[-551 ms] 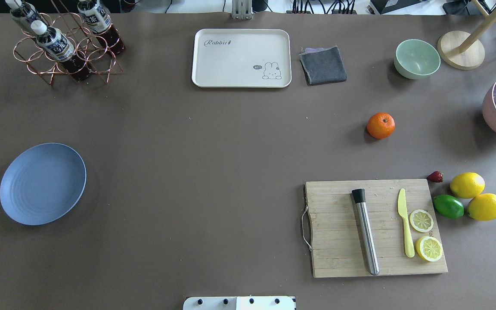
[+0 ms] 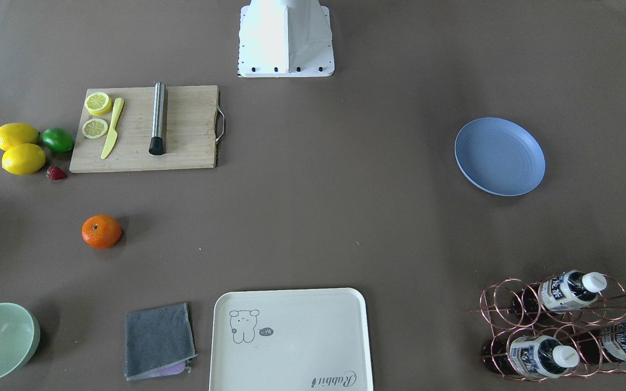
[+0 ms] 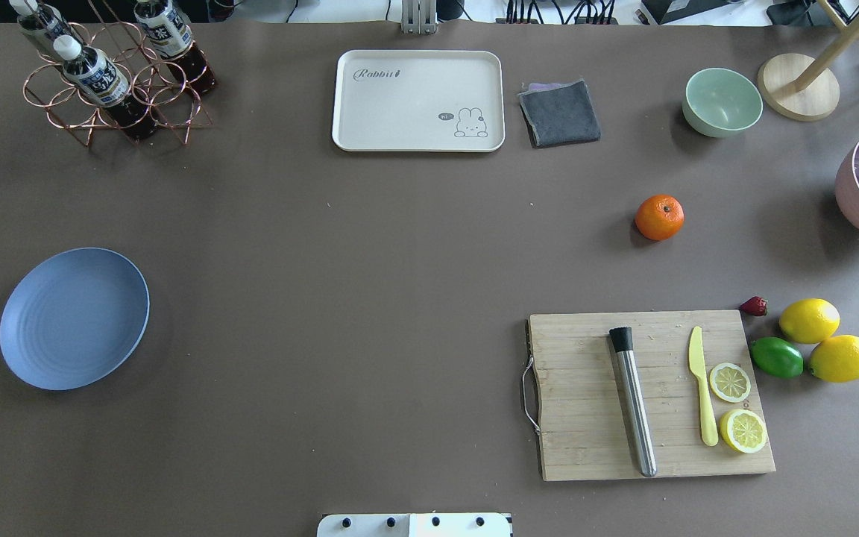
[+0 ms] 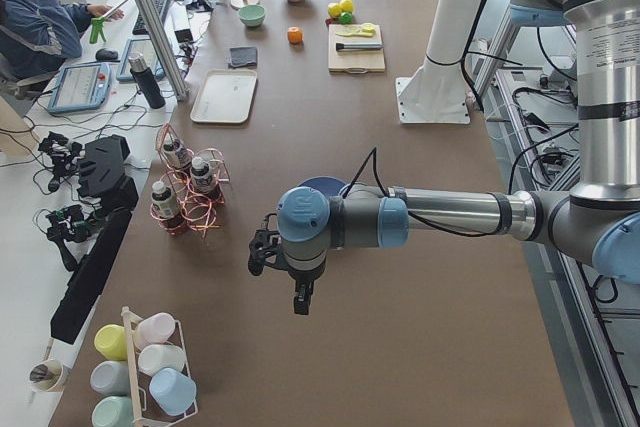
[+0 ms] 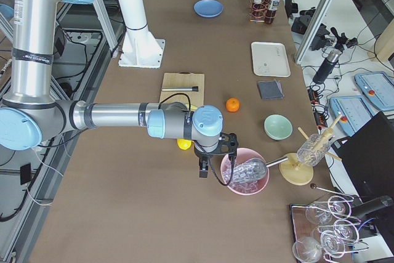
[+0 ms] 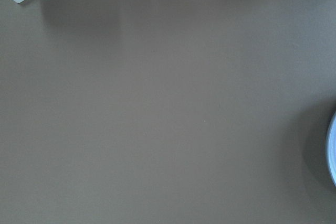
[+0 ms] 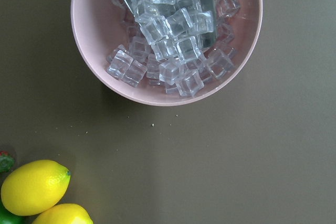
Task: Pick orange to plate
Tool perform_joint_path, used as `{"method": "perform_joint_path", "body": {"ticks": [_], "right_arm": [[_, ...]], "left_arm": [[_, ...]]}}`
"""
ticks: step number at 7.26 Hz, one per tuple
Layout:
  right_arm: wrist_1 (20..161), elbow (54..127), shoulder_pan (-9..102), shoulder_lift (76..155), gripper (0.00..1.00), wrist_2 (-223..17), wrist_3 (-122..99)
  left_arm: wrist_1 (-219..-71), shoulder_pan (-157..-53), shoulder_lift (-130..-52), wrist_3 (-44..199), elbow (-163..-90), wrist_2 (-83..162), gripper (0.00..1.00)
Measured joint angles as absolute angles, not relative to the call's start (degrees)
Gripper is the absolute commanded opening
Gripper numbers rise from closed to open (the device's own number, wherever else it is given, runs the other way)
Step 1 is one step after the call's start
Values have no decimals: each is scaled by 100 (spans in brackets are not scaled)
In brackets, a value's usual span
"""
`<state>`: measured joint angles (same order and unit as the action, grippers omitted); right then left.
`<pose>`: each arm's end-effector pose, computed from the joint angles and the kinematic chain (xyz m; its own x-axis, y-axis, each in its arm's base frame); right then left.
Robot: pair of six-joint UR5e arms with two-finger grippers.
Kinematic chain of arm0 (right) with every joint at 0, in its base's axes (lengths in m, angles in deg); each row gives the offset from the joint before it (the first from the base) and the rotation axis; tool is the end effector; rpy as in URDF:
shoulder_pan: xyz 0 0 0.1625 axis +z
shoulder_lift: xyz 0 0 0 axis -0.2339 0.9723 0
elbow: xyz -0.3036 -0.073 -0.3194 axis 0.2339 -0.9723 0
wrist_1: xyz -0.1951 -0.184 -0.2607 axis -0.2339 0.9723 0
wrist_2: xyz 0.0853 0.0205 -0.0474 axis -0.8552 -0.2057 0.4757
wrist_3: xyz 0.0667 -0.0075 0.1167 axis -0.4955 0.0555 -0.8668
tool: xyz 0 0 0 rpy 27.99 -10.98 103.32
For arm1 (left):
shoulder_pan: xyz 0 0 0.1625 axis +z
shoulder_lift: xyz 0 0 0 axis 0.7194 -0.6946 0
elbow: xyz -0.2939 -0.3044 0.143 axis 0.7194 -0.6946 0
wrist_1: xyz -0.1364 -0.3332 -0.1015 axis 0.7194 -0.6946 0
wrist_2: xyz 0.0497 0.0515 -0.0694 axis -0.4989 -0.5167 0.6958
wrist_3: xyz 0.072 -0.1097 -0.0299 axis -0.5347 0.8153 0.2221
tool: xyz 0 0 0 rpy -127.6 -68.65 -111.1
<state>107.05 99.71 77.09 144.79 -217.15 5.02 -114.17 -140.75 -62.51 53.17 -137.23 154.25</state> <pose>0.0389 -0.3764 0.6770 0.6828 0.0142 0.7305 -0.0107 0.9999 -0.0094 -0.0672 -0.3728 0.6829 0.6914 0.0844 -0.7175 -0.0328 0.9958 0.0855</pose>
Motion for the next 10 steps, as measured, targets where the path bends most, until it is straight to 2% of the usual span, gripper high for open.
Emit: {"method": "perform_joint_path", "body": {"ticks": [4,10], "right_arm": [[10703,9987,7709,14453,100,-21715,500],[10485,10120,7691,14320,100,-21832,497]], "left_arm": [[-11720,-13969,-6313,5301,-13721,15412,98],[-13578,-13986,-6407,5323,-13443,15541,98]]}}
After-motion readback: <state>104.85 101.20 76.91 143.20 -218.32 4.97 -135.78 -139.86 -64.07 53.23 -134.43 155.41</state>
